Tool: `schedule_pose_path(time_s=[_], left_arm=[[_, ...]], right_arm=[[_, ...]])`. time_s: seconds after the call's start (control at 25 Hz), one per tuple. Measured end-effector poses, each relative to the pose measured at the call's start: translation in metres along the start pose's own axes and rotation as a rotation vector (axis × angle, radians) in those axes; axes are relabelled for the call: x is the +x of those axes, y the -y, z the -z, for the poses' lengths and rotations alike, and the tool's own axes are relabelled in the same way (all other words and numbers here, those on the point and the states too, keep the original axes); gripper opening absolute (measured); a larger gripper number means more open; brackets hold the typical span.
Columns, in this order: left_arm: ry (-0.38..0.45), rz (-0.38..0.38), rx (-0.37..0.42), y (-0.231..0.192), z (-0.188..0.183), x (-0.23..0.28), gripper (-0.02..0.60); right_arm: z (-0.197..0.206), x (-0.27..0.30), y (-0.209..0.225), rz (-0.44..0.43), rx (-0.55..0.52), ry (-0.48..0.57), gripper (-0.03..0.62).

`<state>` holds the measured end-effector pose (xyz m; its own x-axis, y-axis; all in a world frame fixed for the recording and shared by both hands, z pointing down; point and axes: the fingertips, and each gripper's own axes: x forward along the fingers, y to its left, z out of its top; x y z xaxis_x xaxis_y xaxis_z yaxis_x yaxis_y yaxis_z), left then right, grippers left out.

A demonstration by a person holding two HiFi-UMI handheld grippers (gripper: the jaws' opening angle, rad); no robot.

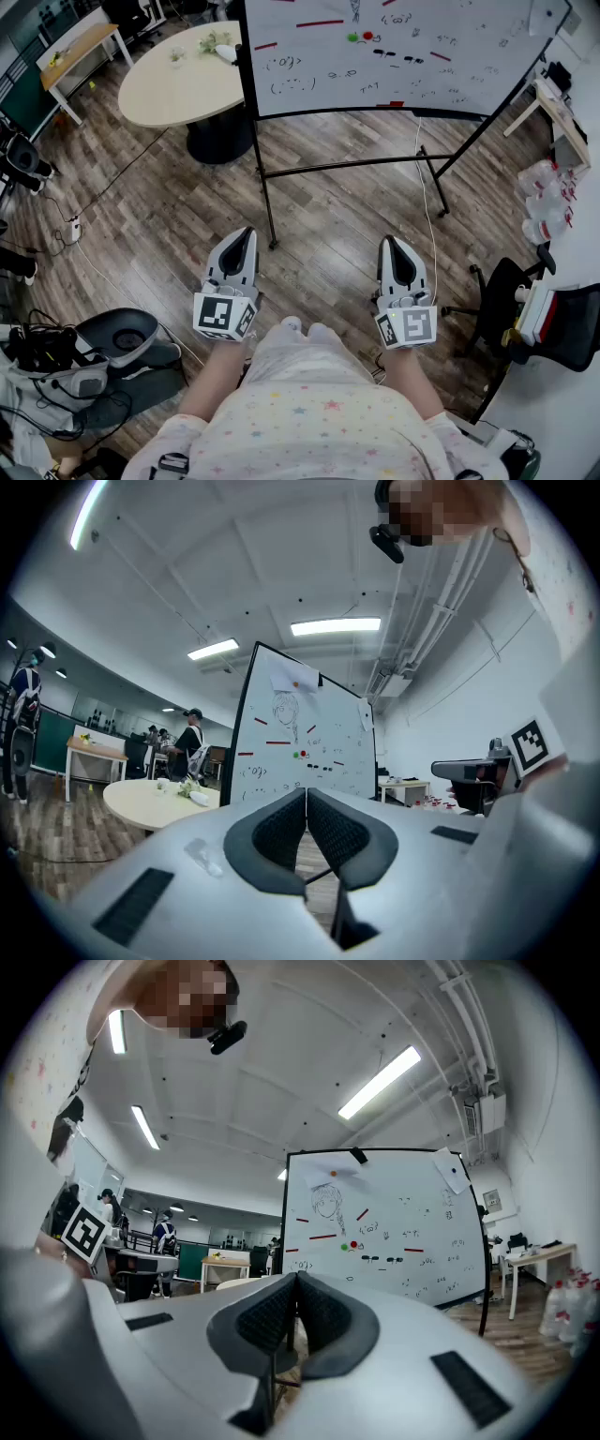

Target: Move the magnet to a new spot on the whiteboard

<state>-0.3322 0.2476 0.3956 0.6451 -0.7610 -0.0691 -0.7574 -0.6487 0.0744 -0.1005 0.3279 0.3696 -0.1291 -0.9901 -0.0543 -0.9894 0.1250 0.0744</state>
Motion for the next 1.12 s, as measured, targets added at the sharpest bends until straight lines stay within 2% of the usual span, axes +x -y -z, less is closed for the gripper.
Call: schedule_pose_path(time_s=[0.36, 0.64, 0.88, 1.12], left_arm=[[0.001, 0.033, 0.016, 0.027, -0.011, 0.010, 0.015], [-0.007, -0.002, 0.043, 0.048, -0.012, 0.020, 0.017], [0.007, -0.036, 0.050, 0.056, -0.022, 0.034, 0.017], [0.042, -0.013, 0.049, 0.067, -0.033, 0.055, 0.028]], right_arm=[[-0.005, -0.016, 0.021, 0.033, 0.036, 0.003, 0.000], [-0.006, -0.032, 0.050, 0.068, 0.057, 0.010, 0.001], [-0.008, -0.029, 0.071, 0.048, 0.058, 0.012, 0.068], [-0.010, -0.014, 0.082, 0.040, 0.063, 0.018, 0.119]])
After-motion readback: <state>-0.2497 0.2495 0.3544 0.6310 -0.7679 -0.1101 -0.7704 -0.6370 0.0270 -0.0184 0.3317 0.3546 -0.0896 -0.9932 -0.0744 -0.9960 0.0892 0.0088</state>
